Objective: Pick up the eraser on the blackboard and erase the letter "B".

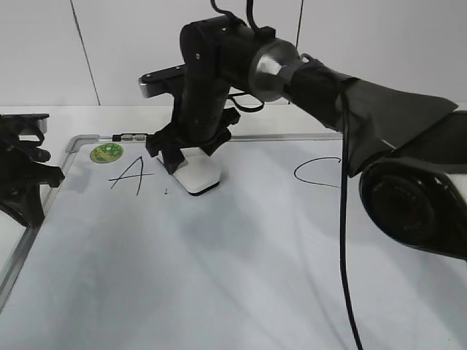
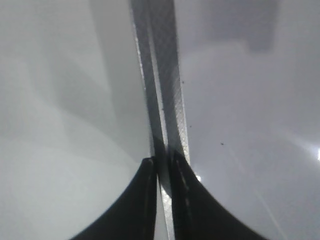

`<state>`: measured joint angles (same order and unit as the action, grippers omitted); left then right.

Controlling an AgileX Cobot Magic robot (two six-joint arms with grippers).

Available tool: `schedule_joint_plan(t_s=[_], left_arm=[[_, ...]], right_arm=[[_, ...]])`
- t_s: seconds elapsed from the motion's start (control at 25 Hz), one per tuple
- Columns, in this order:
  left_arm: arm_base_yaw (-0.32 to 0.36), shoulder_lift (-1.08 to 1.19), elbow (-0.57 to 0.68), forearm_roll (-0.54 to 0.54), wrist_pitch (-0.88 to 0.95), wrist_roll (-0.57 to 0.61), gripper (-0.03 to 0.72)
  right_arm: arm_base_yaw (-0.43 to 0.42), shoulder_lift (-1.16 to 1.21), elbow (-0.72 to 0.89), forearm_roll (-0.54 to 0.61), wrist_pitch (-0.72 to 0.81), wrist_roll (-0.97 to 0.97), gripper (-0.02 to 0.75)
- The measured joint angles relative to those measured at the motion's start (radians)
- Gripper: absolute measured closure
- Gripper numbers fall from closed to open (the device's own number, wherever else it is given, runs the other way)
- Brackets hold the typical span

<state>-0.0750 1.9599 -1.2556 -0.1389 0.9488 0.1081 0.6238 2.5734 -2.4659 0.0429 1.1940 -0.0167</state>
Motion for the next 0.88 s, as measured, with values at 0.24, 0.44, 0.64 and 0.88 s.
schedule_joint_plan(t_s=[0.24,0.44,0.64,0.88], left_arm=[[0.000,0.000,0.000,0.000,0.000,0.000,0.647],[0.000,0.000,0.000,0.000,0.000,0.000,0.647],[0.000,0.000,0.000,-0.002,-0.002,0.000,0.647],[0.000,0.000,0.000,-0.002,-0.002,0.000,0.647]], right_arm=[[0.027,0.000,0.002,0.023,0.000,-0.013,0.168],[0.020,0.000,0.002,-0.014,0.001,0.003,0.168],[-0.029,0.000,0.002,-0.005,0.001,0.025,0.168],[-0.075,-0.006,0.002,-0.009,0.002,0.029,0.168]])
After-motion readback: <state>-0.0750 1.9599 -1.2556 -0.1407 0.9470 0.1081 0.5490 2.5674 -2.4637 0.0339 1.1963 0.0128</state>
